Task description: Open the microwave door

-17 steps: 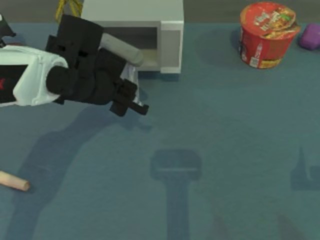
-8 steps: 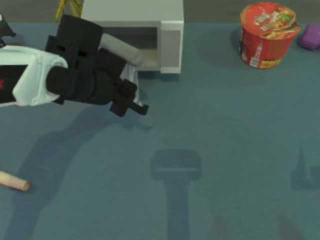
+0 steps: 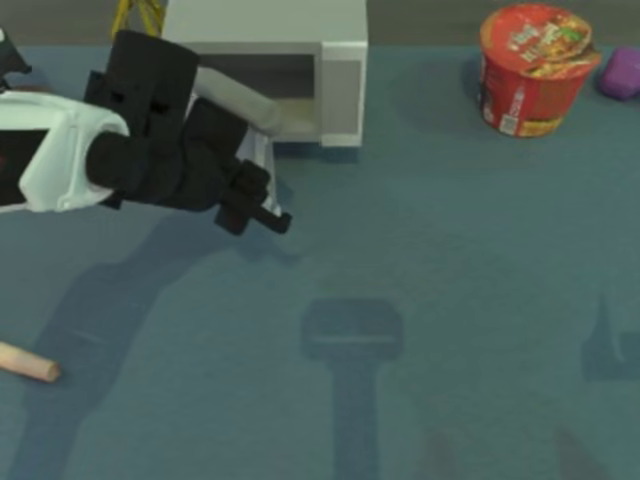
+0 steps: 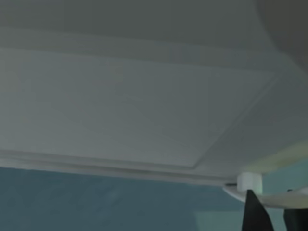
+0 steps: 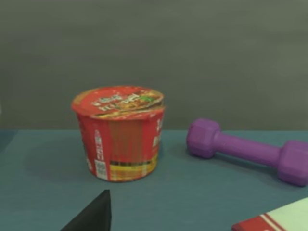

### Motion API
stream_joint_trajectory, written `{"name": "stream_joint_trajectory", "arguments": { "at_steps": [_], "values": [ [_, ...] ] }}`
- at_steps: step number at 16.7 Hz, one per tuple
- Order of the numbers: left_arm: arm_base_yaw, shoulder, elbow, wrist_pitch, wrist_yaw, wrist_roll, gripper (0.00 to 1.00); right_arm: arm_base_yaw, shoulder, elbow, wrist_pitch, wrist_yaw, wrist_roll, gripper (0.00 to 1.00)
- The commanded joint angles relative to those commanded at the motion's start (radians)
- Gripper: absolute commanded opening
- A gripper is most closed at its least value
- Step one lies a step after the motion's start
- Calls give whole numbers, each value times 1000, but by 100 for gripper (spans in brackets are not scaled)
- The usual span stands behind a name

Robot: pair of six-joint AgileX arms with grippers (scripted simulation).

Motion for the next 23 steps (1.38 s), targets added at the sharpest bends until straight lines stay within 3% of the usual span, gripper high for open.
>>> {"name": "stream_joint_trajectory", "arguments": {
  "at_steps": [3,23],
  "values": [
    [17,-7,-7,-7,21,34,0,0,0,0,0,0,0,100],
    [17,-7,-8,-7,22,35,0,0,0,0,0,0,0,100]
  ]
}}
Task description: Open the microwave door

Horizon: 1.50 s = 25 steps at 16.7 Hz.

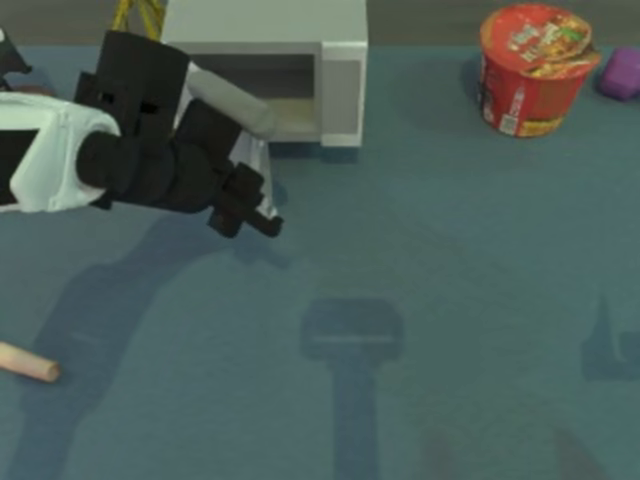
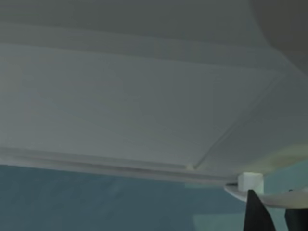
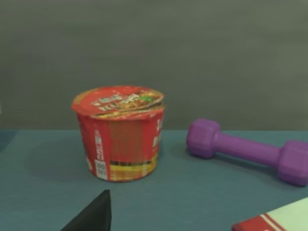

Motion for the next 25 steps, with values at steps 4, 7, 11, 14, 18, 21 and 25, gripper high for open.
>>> {"name": "stream_joint_trajectory", "arguments": {
  "at_steps": [4,7,11,14,18,21,25],
  "values": [
    [0,0,0,0,0,0,0,0,0,0,0,0,0,100],
    [0,-1,-6,-6,15,8,0,0,0,0,0,0,0,100],
    [23,-11,-8,-15,44,56,0,0,0,0,0,0,0,100],
    [30,-12,-11,-20,51,67,0,0,0,0,0,0,0,100],
    [30,-12,-11,-20,51,67,0,0,0,0,0,0,0,100],
    [30,-12,-11,-20,51,67,0,0,0,0,0,0,0,100],
    [30,-12,-11,-20,51,67,0,0,0,0,0,0,0,100]
  ]
}}
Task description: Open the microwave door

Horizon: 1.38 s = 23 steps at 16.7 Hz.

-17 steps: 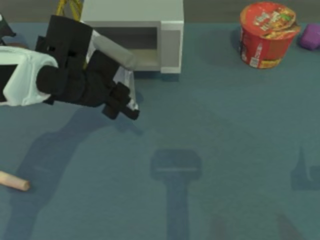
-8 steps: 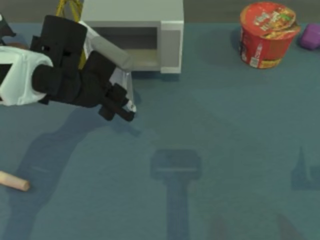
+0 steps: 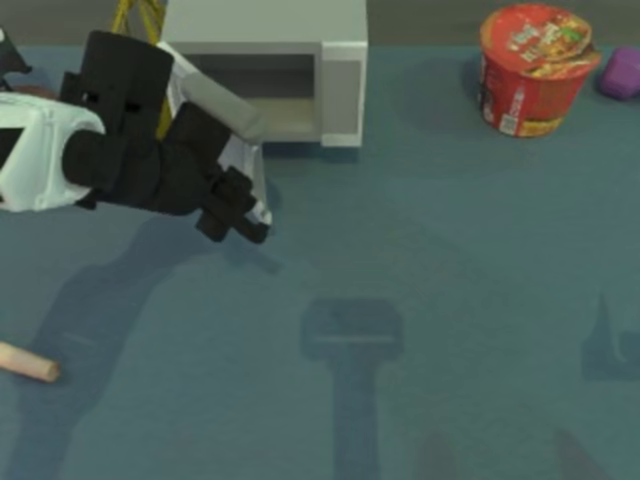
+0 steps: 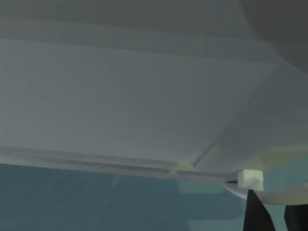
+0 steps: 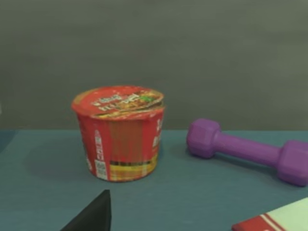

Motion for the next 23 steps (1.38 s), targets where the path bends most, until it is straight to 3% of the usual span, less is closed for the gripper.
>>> {"name": "stream_joint_trajectory", "arguments": {
  "at_steps": [12,23],
  "values": [
    [0,0,0,0,0,0,0,0,0,0,0,0,0,100],
    [29,-8,-5,-24,48,67,0,0,0,0,0,0,0,100]
  ]
}}
